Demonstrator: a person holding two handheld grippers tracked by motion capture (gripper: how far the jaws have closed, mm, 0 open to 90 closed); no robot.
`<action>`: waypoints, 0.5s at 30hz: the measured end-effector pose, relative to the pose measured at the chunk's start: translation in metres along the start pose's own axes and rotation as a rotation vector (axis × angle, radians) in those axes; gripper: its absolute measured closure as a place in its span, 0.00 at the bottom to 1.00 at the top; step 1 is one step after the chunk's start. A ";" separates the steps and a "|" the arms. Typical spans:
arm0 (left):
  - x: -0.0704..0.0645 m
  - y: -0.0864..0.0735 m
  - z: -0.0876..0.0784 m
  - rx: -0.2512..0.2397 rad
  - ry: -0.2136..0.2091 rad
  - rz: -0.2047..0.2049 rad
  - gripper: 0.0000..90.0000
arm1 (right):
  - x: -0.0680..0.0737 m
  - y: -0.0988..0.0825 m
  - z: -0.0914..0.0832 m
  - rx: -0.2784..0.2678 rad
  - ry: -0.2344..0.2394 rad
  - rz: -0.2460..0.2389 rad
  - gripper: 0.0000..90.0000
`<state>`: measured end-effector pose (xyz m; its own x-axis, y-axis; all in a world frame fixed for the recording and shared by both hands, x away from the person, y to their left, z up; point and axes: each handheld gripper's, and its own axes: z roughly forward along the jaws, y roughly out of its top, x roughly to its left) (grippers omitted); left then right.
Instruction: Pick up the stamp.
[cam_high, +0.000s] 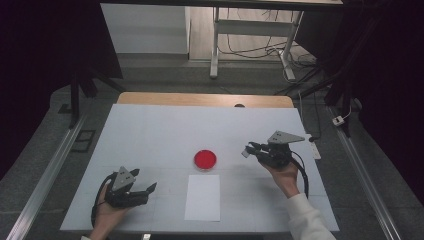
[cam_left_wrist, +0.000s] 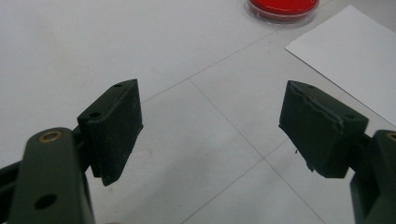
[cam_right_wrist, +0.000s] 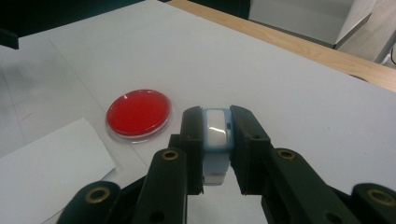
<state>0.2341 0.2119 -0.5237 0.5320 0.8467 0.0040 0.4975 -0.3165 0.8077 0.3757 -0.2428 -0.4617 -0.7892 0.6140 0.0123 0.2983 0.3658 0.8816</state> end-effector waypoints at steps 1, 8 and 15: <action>0.000 0.000 0.000 0.000 0.000 0.000 0.24 | 0.002 0.000 0.000 0.000 -0.001 -0.002 0.83; 0.000 0.000 0.001 0.001 -0.001 0.000 0.24 | 0.010 0.001 0.000 -0.003 0.026 0.002 0.83; -0.001 0.000 0.001 0.002 -0.001 0.005 0.24 | 0.018 0.001 0.001 0.001 0.039 -0.008 0.83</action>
<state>0.2343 0.2112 -0.5242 0.5354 0.8446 0.0072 0.4960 -0.3213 0.8067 0.3623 -0.2308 -0.4606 -0.8120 0.5833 0.0232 0.2923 0.3718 0.8811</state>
